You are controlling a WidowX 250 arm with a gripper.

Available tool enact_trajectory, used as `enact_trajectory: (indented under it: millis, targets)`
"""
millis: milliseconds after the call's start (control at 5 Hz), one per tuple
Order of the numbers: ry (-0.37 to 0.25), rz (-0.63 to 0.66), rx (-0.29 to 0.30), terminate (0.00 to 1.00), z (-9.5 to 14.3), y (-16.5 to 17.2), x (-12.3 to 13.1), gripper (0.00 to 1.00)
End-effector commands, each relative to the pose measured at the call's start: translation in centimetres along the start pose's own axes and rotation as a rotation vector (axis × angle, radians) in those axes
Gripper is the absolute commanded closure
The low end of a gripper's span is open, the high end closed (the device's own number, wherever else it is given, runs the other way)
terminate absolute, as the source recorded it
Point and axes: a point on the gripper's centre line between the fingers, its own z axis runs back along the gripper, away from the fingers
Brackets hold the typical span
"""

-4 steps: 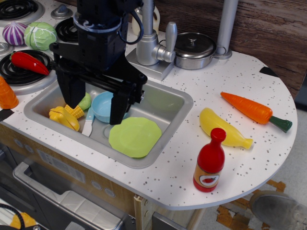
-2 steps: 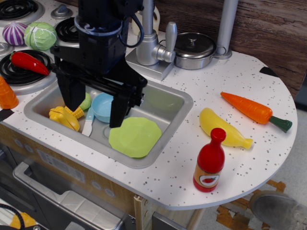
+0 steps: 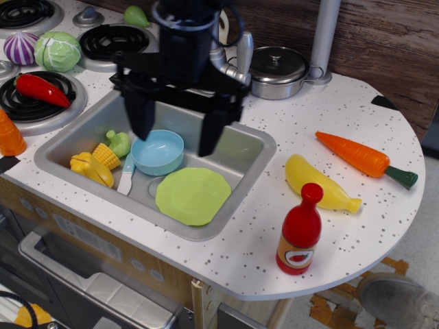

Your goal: Put banana on plate

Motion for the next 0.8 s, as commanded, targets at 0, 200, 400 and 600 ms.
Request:
enact_trajectory:
  millis: [0, 200, 400, 600]
  targets:
    - [-0.066, 0.164, -0.074, 0.0, 0.7, -3.3, 2.8, 0.0]
    - [-0.082, 0.244, -0.096, 0.0, 0.4, -5.2, 3.7, 0.0]
    - [-0.087, 0.345, -0.132, 0.0, -0.5, -7.1, 4.6, 0.0]
    - [-0.04, 0.453, -0.2, 0.0, -1.0, -9.2, 5.5, 0.0]
